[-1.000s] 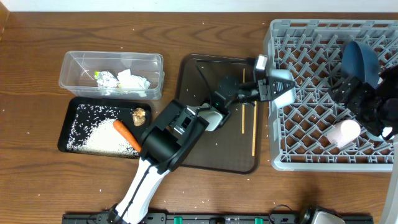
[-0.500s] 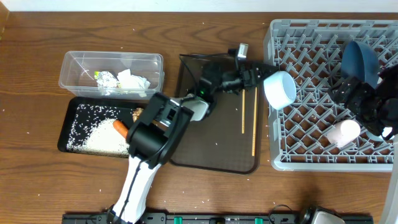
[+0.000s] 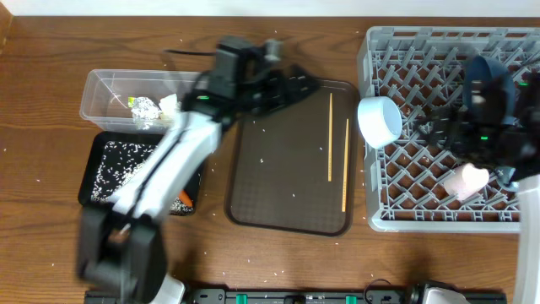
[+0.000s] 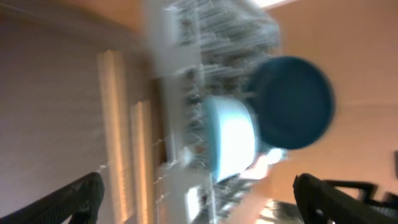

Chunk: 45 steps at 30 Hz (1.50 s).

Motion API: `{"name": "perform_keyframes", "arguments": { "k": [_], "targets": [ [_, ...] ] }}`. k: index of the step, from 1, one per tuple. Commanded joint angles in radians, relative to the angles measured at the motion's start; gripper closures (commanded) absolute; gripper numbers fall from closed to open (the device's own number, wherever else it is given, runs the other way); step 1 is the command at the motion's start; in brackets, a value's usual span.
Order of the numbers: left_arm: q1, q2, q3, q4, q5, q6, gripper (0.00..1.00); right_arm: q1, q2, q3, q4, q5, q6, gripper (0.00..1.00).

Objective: Sort waste into correct bins and load items into the dishwasher rack

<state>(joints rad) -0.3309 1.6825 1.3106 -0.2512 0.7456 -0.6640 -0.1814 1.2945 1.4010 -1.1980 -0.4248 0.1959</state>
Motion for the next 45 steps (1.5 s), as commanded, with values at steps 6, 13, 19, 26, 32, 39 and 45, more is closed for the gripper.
{"name": "perform_keyframes", "arguments": {
  "k": [6, 13, 19, 26, 32, 39, 45],
  "targets": [
    [0.159, -0.395, 0.005, -0.547, -0.597, 0.29, 0.02, 0.529, 0.017, 0.002, 0.103, 0.254, 0.143, 0.28],
    [0.285, -0.577, 0.005, -0.851, -0.779, 0.29, 0.02, 0.824, 0.202, 0.002, 0.142, 0.562, 0.407, 0.28],
    [0.329, -0.626, 0.005, -0.987, -0.882, 0.29, 0.02, 0.835, 0.447, 0.002, 0.236, 0.731, 0.552, 0.29],
    [0.329, -0.618, 0.003, -1.009, -0.881, 0.29, 0.02, 0.75, 0.63, 0.002, 0.38, 0.689, 0.551, 0.3],
    [0.329, -0.618, 0.003, -1.01, -0.881, 0.29, 0.02, 0.666, 0.748, 0.002, 0.457, 0.56, 0.537, 0.35],
    [0.329, -0.618, 0.003, -1.01, -0.881, 0.29, 0.02, 0.654, 0.827, 0.002, 0.496, 0.515, 0.512, 0.62],
    [0.329, -0.618, 0.003, -1.009, -0.881, 0.29, 0.02, 0.667, 0.826, 0.003, 0.499, 0.496, 0.433, 0.99]
  ]
}}
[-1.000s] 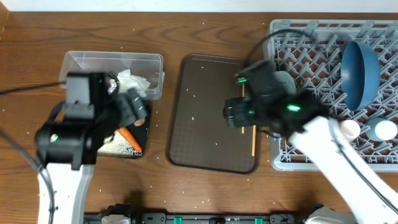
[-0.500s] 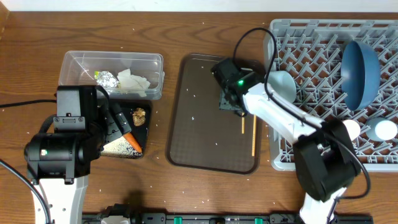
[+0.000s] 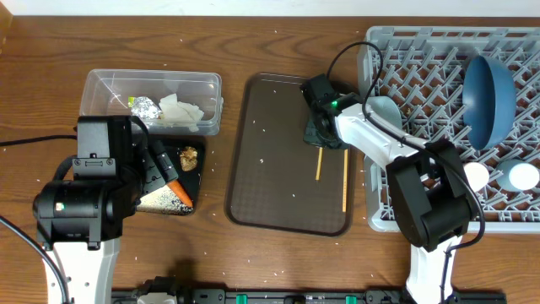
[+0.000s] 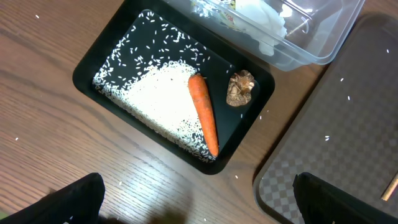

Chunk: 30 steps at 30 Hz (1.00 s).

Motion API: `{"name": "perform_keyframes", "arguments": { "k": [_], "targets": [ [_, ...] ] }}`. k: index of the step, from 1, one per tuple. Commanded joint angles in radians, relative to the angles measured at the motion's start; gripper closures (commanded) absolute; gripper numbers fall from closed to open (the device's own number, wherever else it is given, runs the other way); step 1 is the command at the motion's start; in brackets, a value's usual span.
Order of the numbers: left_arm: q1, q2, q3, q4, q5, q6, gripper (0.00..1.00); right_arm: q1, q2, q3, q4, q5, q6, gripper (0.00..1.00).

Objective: Sort waste into correct bins and load items into the dishwasher rack
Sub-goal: 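Grasp a wooden chopstick on the brown tray with the right gripper, then place the chopstick upright in the rack with the right gripper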

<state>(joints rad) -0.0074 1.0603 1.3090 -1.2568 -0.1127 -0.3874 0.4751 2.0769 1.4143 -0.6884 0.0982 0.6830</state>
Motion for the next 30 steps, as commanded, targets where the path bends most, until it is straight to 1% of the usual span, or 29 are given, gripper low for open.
{"name": "perform_keyframes", "arguments": {
  "k": [1, 6, 10, 12, 14, 18, 20, 23, 29, 30],
  "targets": [
    [0.005, 0.004, 0.004, -0.004, -0.023, 0.013, 0.02, 0.012, 0.031, -0.009, -0.011, -0.027, -0.075, 0.99],
    [0.005, 0.004, 0.004, -0.004, -0.023, 0.013, 0.02, 0.009, -0.103, -0.008, -0.045, -0.029, -0.148, 0.99],
    [0.005, 0.004, 0.004, -0.004, -0.023, 0.013, 0.02, 0.009, -0.285, -0.008, -0.072, -0.064, -0.267, 0.99],
    [0.005, 0.004, 0.004, -0.004, -0.023, 0.013, 0.02, 0.009, -0.367, -0.008, -0.089, -0.081, -0.305, 0.99],
    [0.005, 0.004, 0.004, -0.004, -0.023, 0.013, 0.02, 0.006, -0.462, -0.008, -0.119, -0.078, -0.33, 0.99],
    [0.005, 0.004, 0.004, -0.004, -0.023, 0.013, 0.02, -0.029, -0.573, -0.008, -0.163, -0.024, -0.341, 0.99],
    [0.005, 0.004, 0.004, -0.004, -0.023, 0.013, 0.02, -0.077, -0.611, -0.008, -0.184, -0.002, -0.355, 0.99],
    [0.005, 0.004, 0.004, -0.004, -0.023, 0.013, 0.02, -0.191, -0.632, -0.008, -0.222, 0.004, -0.418, 0.99],
    [0.005, 0.004, 0.004, -0.004, -0.023, 0.013, 0.02, -0.436, -0.584, -0.009, -0.281, 0.026, -0.546, 0.99],
    [0.005, 0.004, 0.004, -0.004, -0.023, 0.013, 0.02, -0.457, -0.574, -0.009, -0.282, 0.025, -0.562, 0.99]
  ]
}}
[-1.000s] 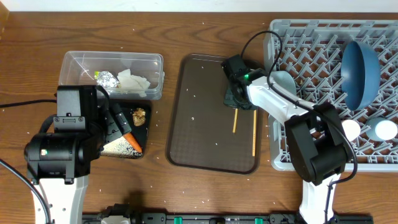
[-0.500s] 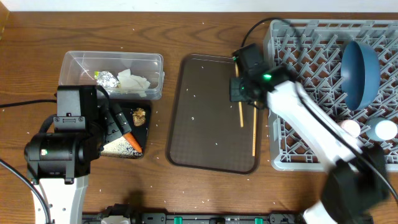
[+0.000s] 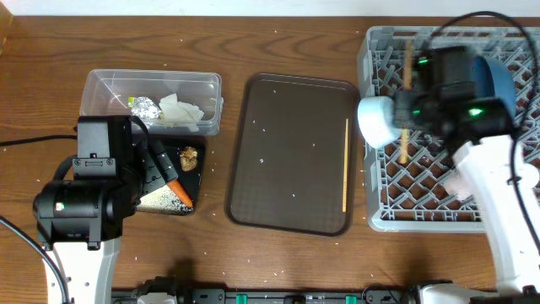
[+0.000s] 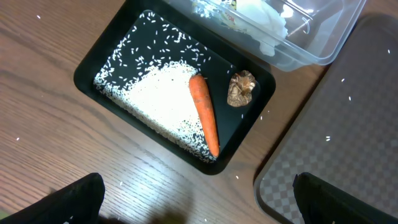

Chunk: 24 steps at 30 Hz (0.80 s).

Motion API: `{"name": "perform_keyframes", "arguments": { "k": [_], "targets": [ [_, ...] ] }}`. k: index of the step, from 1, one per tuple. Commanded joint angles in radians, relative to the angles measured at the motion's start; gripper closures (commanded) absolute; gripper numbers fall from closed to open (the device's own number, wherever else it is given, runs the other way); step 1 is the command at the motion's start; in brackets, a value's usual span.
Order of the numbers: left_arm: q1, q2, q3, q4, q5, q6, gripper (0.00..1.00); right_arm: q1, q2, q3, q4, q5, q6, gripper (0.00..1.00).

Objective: Sort waste into correct bins and load items into the dishwasher rack
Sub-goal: 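Place the chopstick upright in the rack with the right gripper, then reach the right gripper back to the second chopstick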

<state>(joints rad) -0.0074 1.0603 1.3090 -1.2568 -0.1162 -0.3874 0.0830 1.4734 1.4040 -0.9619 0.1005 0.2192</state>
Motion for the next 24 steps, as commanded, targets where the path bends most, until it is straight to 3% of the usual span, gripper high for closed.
{"name": "perform_keyframes", "arguments": {
  "k": [1, 12, 20, 22, 24],
  "targets": [
    [0.005, 0.004, 0.004, -0.004, -0.019, 0.013, 0.02, -0.091, 0.046, 0.001, -0.011, 0.023, -0.117, 0.99],
    [0.005, 0.004, 0.004, -0.004, -0.019, 0.013, 0.02, -0.126, 0.215, 0.001, 0.019, 0.108, -0.159, 0.99],
    [0.005, 0.004, 0.004, -0.004, -0.019, 0.013, 0.02, -0.126, 0.245, 0.001, 0.048, 0.172, -0.292, 0.99],
    [0.005, 0.004, 0.004, -0.004, -0.019, 0.013, 0.02, -0.123, 0.245, 0.001, 0.045, 0.171, -0.296, 0.74],
    [0.005, 0.004, 0.004, -0.004, -0.019, 0.013, 0.02, -0.117, 0.242, 0.002, 0.035, 0.14, -0.296, 0.67]
  ]
}}
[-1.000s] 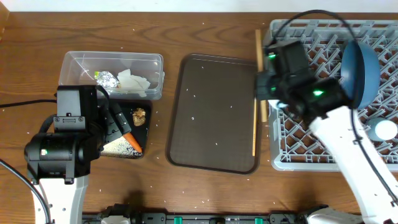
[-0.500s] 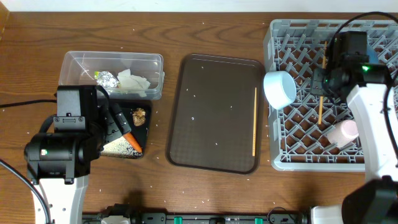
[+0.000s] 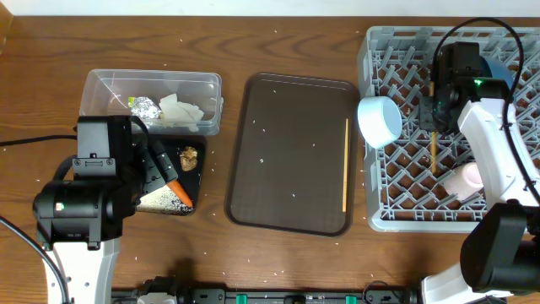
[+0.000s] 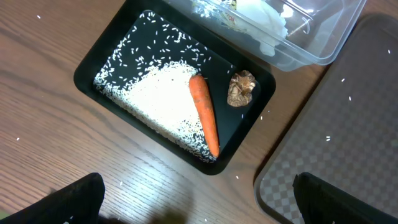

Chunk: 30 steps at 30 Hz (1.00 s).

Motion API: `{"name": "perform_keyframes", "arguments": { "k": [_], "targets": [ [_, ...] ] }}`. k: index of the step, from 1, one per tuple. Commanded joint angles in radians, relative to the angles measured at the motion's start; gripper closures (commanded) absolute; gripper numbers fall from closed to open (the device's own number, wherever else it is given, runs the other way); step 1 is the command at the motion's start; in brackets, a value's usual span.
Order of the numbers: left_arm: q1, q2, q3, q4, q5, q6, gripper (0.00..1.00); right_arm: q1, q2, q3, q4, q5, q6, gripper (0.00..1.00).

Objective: Sort waste into correct bins and load items into the dishwasher rack
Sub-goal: 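Reach the right gripper back to the second chopstick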

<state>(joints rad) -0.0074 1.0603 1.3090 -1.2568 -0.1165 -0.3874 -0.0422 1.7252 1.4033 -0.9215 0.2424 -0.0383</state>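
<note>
My right gripper is over the middle of the grey dishwasher rack, shut on the upper end of a wooden chopstick that points toward the front among the tines. A second chopstick lies along the right side of the brown tray. My left gripper stands open over bare wood, just in front of the black bin, which holds rice, a carrot and a brown lump.
A clear bin with foil and paper stands behind the black bin. In the rack are a white cup at its left edge, a pink cup and a blue bowl. Rice grains are scattered on the table.
My right gripper has moved with the chopstick from the rack's left side beside the white cup to the rack's middle. The chopstick now sits lower among the tines. The left arm has not moved.
First my left arm reached over the tray's back, two chopsticks lay on the tray, and my right gripper was over the rack. Then the left arm was by the black bin and the right gripper at one chopstick. That chopstick has since reached the rack.
</note>
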Motion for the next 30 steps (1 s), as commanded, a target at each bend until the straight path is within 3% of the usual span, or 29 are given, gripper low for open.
{"name": "perform_keyframes", "arguments": {
  "k": [1, 6, 8, 12, 16, 18, 23, 28, 30],
  "targets": [
    [0.005, 0.004, 0.004, -0.004, -0.019, 0.013, 0.02, 0.012, -0.014, 0.002, -0.006, -0.034, -0.038, 0.66],
    [0.005, 0.004, 0.004, -0.004, -0.019, 0.013, 0.02, 0.063, -0.085, 0.005, -0.002, -0.373, -0.034, 0.46],
    [0.005, 0.004, 0.004, -0.004, -0.019, 0.013, 0.02, 0.106, -0.135, 0.005, 0.002, -0.465, -0.021, 0.45],
    [0.005, 0.004, 0.004, -0.004, -0.019, 0.013, 0.02, 0.232, -0.228, 0.005, 0.037, -0.486, 0.032, 0.46],
    [0.005, 0.004, 0.004, -0.004, -0.019, 0.013, 0.02, 0.385, -0.246, 0.004, 0.076, -0.467, 0.095, 0.33],
    [0.005, 0.004, 0.004, -0.004, -0.019, 0.013, 0.02, 0.451, -0.215, 0.002, 0.069, -0.386, 0.223, 0.43],
    [0.005, 0.004, 0.004, -0.004, -0.019, 0.013, 0.02, 0.545, -0.085, 0.002, 0.042, -0.191, 0.382, 0.42],
    [0.005, 0.004, 0.004, -0.004, -0.019, 0.013, 0.02, 0.579, 0.072, 0.002, 0.016, -0.142, 0.463, 0.53],
    [0.005, 0.004, 0.004, -0.004, -0.019, 0.013, 0.02, 0.576, 0.116, 0.002, -0.004, -0.116, 0.508, 0.53]
  ]
}}
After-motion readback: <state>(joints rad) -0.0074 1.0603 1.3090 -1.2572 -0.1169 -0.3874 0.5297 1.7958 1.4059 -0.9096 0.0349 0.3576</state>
